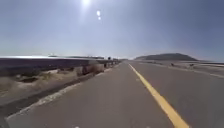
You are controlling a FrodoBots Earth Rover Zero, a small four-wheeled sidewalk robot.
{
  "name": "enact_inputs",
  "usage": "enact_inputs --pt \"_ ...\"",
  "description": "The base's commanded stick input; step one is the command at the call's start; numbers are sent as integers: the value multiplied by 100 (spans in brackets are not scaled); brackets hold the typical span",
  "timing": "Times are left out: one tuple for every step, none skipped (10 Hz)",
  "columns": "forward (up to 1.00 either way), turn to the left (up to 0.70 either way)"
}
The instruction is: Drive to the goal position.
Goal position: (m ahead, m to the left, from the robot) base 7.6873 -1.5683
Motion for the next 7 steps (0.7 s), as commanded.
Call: enact_inputs --pt "85 0" --pt "85 0" --pt "85 0" --pt "85 0" --pt "85 0" --pt "85 0" --pt "85 0"
